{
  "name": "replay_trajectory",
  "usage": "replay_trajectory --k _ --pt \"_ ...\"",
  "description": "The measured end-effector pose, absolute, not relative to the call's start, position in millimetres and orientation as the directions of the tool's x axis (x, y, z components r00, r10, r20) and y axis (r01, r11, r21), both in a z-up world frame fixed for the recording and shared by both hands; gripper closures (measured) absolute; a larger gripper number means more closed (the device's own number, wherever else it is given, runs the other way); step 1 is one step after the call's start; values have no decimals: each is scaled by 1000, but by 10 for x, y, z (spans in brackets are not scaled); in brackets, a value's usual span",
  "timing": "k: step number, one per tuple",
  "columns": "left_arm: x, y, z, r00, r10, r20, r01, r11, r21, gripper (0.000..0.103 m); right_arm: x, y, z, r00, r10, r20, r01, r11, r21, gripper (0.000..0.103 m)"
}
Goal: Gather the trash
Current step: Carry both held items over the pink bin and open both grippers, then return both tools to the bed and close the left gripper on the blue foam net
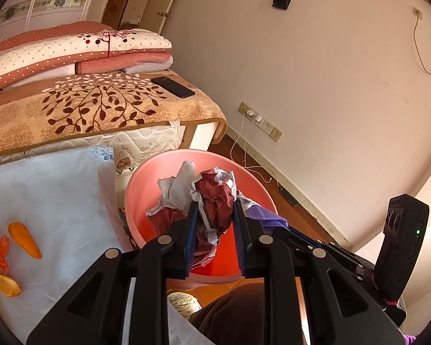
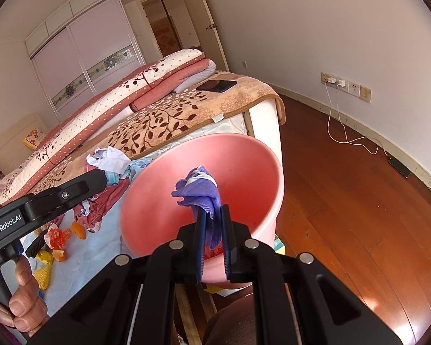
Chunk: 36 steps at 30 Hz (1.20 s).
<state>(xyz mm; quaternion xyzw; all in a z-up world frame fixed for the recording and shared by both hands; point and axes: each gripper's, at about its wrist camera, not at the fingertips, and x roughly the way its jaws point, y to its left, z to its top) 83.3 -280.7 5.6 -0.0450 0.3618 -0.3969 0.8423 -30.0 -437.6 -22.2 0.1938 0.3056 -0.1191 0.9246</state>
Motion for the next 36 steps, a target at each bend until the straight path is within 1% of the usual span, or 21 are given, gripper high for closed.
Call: replay_trajectory --k 3,6,8,9,11,19,27,28,32,33,34,36 --pt "908 -2822 -10 406 -699 -589 616 685 -389 76 -276 -4382 -250 780 -105 -617 343 896 282 94" --pt "959 -2831 -67 394 -693 -604 603 691 -399 76 -256 -4382 -271 777 -107 -621 347 895 280 94" --pt "975 -2832 -87 395 -684 -613 598 698 -394 73 -241 -4388 -283 774 -108 -624 350 894 279 94" --pt "979 -2830 -91 396 -682 -615 596 700 -393 69 -231 -4394 -290 773 -108 -625 351 894 279 94" --pt "981 -2820 -93 400 -681 -614 592 703 -394 66 -220 -4395 -300 771 -108 -627 352 893 280 94" --pt "943 -2812 -47 415 -677 -608 604 705 -371 65 -184 -4396 -328 768 -109 -631 356 892 278 94" --pt "941 -2758 -44 416 -675 -609 592 710 -381 65 -194 -4403 -323 769 -123 -627 367 888 276 92" --pt "941 -2744 -39 419 -676 -607 589 711 -385 65 -198 -4405 -317 770 -127 -626 370 888 274 86" --pt "945 -2684 -20 424 -683 -595 575 710 -407 65 -224 -4403 -279 779 -136 -612 369 889 272 72" --pt "942 -2668 -16 427 -683 -592 571 712 -409 65 -230 -4396 -269 782 -138 -608 369 889 272 63" --pt "942 -2655 -10 430 -684 -589 570 712 -411 65 -240 -4396 -255 786 -140 -602 367 890 272 59" --pt "932 -2629 5 438 -682 -586 568 715 -407 65 -259 -4377 -233 794 -141 -592 360 893 270 58"
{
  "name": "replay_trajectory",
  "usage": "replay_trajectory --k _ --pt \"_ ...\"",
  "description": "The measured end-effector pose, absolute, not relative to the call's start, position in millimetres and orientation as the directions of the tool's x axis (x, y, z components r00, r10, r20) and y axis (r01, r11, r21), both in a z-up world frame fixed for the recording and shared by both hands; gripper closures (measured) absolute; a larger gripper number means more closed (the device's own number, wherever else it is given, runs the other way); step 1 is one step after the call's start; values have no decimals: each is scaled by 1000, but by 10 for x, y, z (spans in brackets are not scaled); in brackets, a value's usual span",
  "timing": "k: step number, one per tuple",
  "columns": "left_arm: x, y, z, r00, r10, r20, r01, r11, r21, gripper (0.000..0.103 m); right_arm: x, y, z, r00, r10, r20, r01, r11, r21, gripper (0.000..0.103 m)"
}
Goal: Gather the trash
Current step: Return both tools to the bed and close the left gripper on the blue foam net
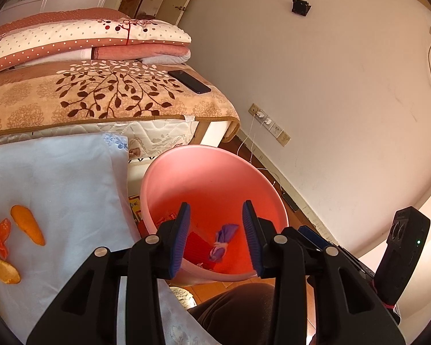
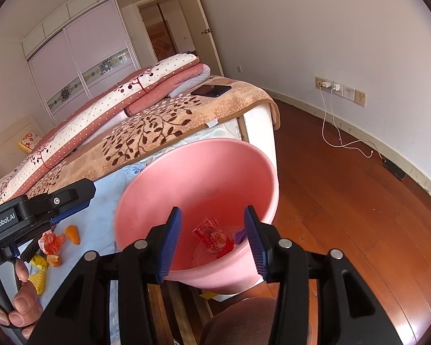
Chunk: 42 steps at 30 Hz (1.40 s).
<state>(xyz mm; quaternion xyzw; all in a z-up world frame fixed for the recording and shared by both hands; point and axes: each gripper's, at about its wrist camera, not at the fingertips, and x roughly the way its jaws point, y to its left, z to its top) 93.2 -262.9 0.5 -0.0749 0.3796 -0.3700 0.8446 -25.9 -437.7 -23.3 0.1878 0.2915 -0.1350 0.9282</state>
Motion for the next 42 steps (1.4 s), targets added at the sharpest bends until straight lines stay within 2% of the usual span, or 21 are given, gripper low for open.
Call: replay_trajectory --k 7,15,27,33,42 --pt "871 -2541 70 498 -634 -591 560 756 -339 65 -311 -4249 -135 820 -157 -551 340 907 248 45" --pt "826 -2288 147 546 -599 -586 527 789 -315 65 -414 -4036 15 861 -222 -458 343 918 199 29" --pt "567 -1624 374 677 -488 -552 461 865 -200 65 -372 -3663 100 866 -134 -482 245 954 174 28" --pt "458 -1083 429 737 -402 -543 366 913 -179 65 -314 -3446 102 861 -71 -504 180 969 170 28" --pt "261 -171 411 781 -245 -575 204 969 -137 65 -283 -3077 136 869 -17 -494 93 987 129 28"
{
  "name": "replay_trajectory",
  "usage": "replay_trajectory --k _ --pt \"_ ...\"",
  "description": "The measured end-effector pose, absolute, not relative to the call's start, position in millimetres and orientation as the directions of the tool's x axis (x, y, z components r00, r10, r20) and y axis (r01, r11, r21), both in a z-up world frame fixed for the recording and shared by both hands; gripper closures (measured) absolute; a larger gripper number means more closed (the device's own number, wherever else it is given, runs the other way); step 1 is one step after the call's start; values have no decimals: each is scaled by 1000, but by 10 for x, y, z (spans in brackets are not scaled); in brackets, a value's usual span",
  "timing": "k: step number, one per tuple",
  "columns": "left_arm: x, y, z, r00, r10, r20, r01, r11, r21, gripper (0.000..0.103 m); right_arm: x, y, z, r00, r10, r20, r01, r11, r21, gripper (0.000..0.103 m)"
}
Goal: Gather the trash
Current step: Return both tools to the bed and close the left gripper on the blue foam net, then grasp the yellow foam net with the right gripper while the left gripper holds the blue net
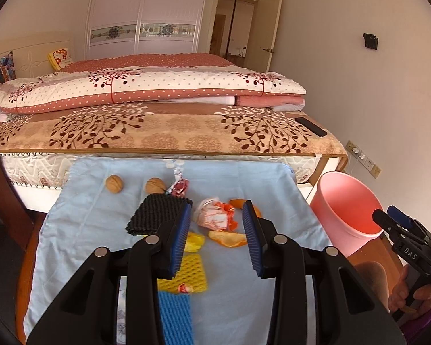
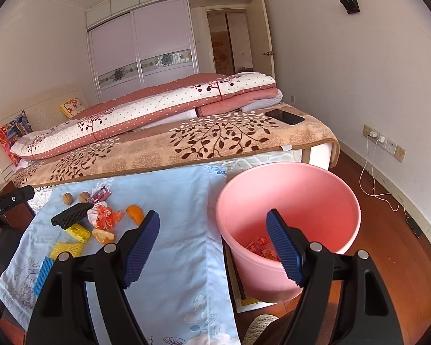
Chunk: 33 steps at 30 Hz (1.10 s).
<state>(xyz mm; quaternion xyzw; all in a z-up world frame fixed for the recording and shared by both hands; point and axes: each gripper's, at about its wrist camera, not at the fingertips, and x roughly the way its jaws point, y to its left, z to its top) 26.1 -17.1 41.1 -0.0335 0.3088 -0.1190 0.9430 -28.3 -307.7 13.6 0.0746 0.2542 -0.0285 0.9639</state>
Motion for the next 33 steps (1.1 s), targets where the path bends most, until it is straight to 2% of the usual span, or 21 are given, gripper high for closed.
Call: replay_trajectory --k 8,15,20,30,33 --pt "46 411 165 725 -197 -660 91 977 -191 65 -247 -2712 71 855 73 -513 -13 993 119 29" --pt "-72 466 -234 629 -215 -747 90 975 -205 65 -263 -2431 -36 831 133 -540 -94 991 99 32" --pt "-28 458 -532 546 -193 -815 88 981 -173 65 -269 -2324 -97 812 163 -561 -132 987 96 32" --pt "-54 482 -708 499 -276 -822 116 961 -252 66 -243 -2069 -167 773 221 -594 -213 973 84 32" --pt "-82 504 -700 504 -299 -810 132 954 -270 87 -203 -1973 -193 747 259 -612 -250 963 102 32"
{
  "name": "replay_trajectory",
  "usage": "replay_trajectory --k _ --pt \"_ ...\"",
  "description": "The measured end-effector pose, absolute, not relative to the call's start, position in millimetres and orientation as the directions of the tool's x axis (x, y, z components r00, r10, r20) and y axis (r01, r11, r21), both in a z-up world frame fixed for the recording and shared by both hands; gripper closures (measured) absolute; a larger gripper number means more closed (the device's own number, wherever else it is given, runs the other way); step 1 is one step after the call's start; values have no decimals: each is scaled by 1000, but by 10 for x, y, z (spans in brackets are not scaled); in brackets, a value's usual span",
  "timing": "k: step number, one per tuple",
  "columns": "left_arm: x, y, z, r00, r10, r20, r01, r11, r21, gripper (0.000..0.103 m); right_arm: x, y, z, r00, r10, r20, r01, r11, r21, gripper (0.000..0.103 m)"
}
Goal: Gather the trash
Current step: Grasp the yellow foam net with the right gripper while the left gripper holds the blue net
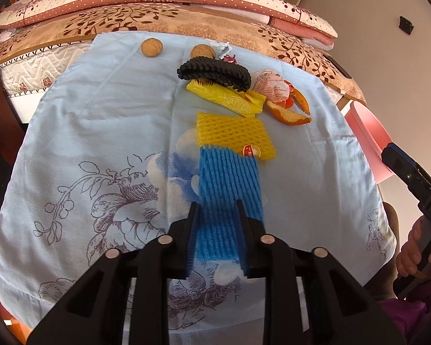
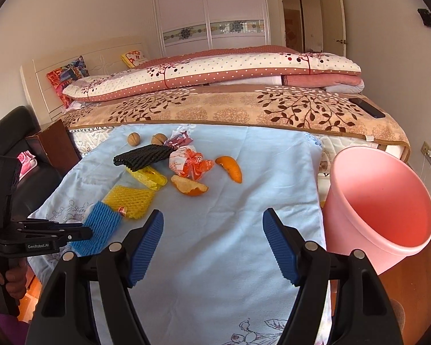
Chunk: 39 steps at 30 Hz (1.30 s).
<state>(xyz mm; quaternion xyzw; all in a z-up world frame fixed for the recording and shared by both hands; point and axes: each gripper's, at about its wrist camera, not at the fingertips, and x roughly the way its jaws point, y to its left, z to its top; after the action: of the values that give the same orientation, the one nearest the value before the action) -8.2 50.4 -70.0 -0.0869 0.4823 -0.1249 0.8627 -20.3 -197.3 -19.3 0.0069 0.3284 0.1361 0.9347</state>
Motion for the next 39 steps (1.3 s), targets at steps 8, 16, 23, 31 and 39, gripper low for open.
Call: replay_trajectory --k 8,16,23,31,39 --pt "-207 749 -521 582 -314 -751 130 947 -295 97 -76 -1521 -287 634 390 -668 -416 900 130 32" --pt "-279 1062 -377 650 -306 -696 68 935 -348 97 95 -838 -394 517 459 -722 -598 797 79 39" --pt "-260 1219 -367 665 -302 -683 33 926 -377 97 336 -470 -601 454 427 -782 -656 754 31 43" --pt "-223 1280 -393 663 -305 -683 24 921 -388 97 546 -396 -778 461 353 -814 -649 760 -38 60" --pt "-199 1254 -367 663 -312 -680 32 920 -391 97 610 -549 -695 465 370 -804 -608 794 14 93"
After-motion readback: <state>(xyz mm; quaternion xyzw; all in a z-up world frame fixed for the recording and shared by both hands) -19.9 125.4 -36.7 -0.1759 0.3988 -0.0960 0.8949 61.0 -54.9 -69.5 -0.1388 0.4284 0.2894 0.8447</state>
